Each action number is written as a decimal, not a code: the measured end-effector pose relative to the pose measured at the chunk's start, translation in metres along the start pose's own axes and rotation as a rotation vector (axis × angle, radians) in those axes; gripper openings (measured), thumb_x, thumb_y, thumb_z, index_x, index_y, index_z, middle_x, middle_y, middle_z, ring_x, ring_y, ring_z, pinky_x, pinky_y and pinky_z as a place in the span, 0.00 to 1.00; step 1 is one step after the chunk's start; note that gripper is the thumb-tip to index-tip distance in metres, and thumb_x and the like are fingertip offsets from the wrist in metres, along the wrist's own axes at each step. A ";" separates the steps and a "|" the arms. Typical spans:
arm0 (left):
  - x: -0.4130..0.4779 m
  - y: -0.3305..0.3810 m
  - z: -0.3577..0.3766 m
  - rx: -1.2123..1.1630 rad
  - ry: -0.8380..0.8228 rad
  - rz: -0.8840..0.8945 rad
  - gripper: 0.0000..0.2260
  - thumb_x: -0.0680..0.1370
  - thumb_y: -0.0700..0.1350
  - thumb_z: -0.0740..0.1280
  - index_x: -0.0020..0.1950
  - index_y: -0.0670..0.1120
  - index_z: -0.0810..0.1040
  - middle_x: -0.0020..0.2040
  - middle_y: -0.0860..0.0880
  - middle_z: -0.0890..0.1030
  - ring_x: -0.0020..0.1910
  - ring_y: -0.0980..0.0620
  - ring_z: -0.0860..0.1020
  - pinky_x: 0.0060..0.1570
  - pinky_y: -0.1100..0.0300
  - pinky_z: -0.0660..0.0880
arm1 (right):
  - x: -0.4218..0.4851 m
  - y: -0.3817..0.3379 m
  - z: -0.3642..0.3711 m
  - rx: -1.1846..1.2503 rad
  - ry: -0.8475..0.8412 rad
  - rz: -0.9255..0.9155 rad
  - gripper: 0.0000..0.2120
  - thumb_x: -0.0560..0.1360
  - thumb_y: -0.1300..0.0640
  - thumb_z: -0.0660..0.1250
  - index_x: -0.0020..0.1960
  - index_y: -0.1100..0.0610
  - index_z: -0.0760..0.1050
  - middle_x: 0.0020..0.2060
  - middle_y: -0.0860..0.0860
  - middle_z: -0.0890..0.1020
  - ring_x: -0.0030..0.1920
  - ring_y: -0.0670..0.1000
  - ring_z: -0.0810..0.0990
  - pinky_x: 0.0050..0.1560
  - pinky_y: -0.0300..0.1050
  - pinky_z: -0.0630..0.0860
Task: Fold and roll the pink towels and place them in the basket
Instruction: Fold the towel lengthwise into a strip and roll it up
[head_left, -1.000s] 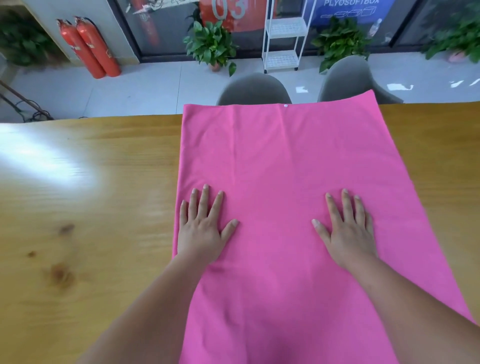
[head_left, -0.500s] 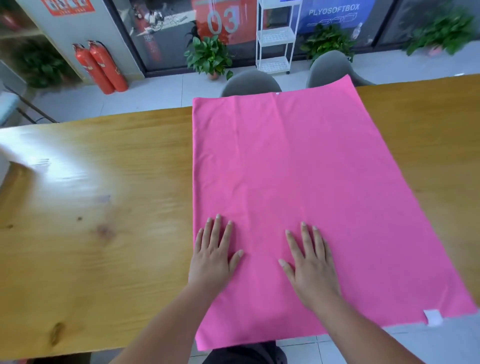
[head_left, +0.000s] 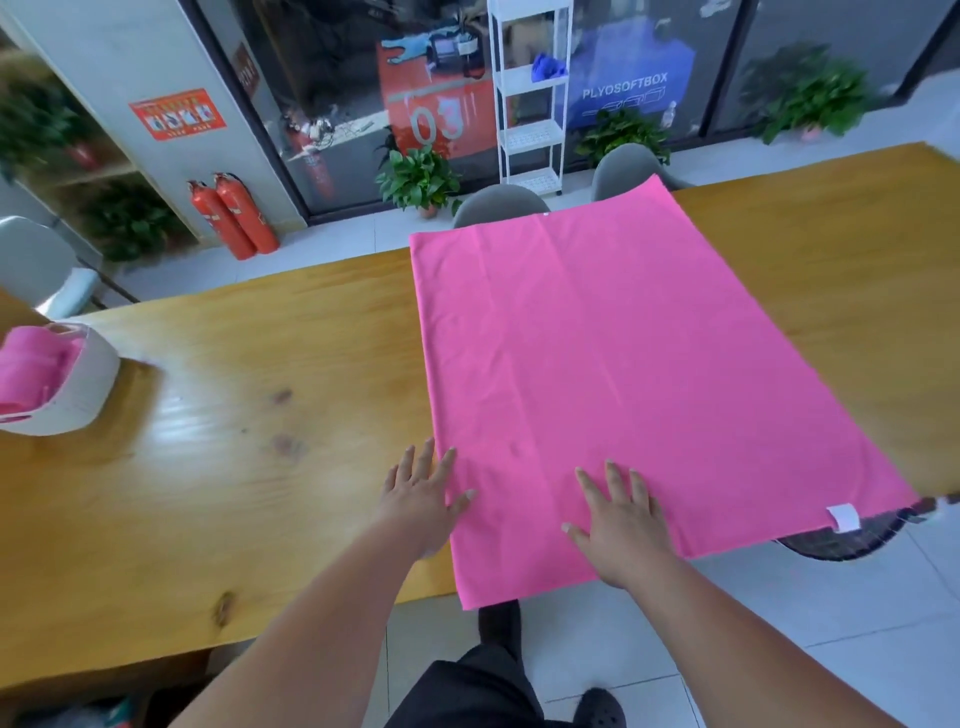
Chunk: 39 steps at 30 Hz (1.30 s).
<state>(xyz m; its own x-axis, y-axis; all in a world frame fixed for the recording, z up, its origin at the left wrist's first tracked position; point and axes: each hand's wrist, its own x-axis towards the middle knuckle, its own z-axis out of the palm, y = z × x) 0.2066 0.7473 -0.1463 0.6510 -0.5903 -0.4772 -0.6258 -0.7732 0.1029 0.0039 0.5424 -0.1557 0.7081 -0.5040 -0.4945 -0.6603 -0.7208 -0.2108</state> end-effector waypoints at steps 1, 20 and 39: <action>-0.001 -0.004 -0.003 -0.001 0.001 0.012 0.35 0.84 0.70 0.49 0.86 0.58 0.40 0.86 0.50 0.36 0.85 0.44 0.37 0.83 0.42 0.44 | -0.001 -0.006 -0.001 0.016 -0.003 0.003 0.39 0.83 0.33 0.57 0.85 0.41 0.40 0.85 0.53 0.39 0.84 0.63 0.40 0.83 0.65 0.48; 0.117 -0.115 -0.071 -0.123 -0.003 0.281 0.39 0.81 0.69 0.61 0.86 0.60 0.48 0.87 0.54 0.43 0.85 0.44 0.43 0.82 0.40 0.54 | 0.057 -0.191 -0.011 0.093 0.055 -0.063 0.31 0.83 0.37 0.61 0.83 0.35 0.54 0.85 0.51 0.53 0.84 0.59 0.50 0.82 0.58 0.57; 0.197 -0.131 -0.087 -0.274 0.060 0.370 0.35 0.79 0.69 0.64 0.83 0.62 0.61 0.82 0.51 0.64 0.79 0.38 0.56 0.78 0.41 0.60 | 0.074 -0.229 0.013 -0.166 0.086 0.010 0.28 0.79 0.48 0.70 0.77 0.52 0.71 0.76 0.50 0.72 0.75 0.56 0.71 0.67 0.59 0.76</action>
<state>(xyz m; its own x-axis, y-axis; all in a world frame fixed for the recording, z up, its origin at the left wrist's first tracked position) 0.4545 0.7118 -0.1778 0.4345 -0.8440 -0.3145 -0.6894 -0.5363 0.4870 0.2040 0.6762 -0.1544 0.7254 -0.5447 -0.4208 -0.6216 -0.7810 -0.0606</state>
